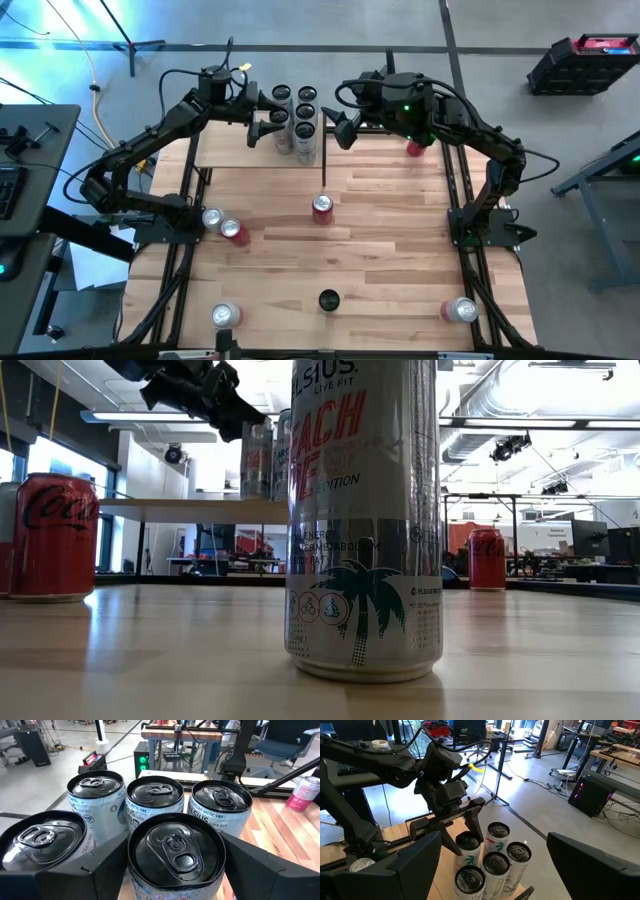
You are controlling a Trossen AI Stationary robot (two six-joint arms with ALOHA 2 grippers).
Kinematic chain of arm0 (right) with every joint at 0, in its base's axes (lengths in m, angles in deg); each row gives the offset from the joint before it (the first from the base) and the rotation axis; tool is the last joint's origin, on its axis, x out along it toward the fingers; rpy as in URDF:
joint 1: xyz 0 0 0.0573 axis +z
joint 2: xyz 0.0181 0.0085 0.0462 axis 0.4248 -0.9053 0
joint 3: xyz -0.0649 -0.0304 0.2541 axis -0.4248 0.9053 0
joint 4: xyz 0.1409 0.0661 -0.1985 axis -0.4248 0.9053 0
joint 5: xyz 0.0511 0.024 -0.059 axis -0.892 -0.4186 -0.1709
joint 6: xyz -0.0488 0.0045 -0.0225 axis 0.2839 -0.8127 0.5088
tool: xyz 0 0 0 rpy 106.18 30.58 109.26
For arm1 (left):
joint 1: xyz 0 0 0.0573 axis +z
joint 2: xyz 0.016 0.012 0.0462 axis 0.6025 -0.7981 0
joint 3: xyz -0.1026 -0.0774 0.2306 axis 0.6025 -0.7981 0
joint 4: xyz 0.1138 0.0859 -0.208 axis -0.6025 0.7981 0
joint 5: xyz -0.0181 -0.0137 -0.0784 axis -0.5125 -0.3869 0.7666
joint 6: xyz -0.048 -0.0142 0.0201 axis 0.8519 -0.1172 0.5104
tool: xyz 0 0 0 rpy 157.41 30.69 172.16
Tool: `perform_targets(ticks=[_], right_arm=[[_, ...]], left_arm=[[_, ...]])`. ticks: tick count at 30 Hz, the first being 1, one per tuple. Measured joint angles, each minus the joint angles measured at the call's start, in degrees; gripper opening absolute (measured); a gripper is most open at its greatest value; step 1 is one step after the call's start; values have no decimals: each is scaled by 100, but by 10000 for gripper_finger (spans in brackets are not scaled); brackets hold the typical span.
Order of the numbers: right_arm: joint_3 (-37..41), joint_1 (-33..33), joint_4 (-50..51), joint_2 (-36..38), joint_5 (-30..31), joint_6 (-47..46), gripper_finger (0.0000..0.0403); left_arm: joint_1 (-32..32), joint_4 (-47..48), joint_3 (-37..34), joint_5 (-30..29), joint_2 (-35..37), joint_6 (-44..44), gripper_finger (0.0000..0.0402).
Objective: Place canned beverage on shelf
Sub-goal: Put the left pink soda can on the shelf aligned with the other pink soda can
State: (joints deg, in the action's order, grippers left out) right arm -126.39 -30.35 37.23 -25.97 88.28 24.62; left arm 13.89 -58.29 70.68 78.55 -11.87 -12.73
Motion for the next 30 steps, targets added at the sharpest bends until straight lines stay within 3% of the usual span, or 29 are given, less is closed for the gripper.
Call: perform_targets(ticks=[12,19,30], right_arm=[[0,0,-2,0,0,0,349],[0,0,-2,0,-50,-2,349],[0,0,-2,0,-50,0,349]], left_arm=[[2,21,0,-100,0,147,283],[-34,-5,2,-91,42,164,324],[-72,-13,2,-636,751,45,335]])
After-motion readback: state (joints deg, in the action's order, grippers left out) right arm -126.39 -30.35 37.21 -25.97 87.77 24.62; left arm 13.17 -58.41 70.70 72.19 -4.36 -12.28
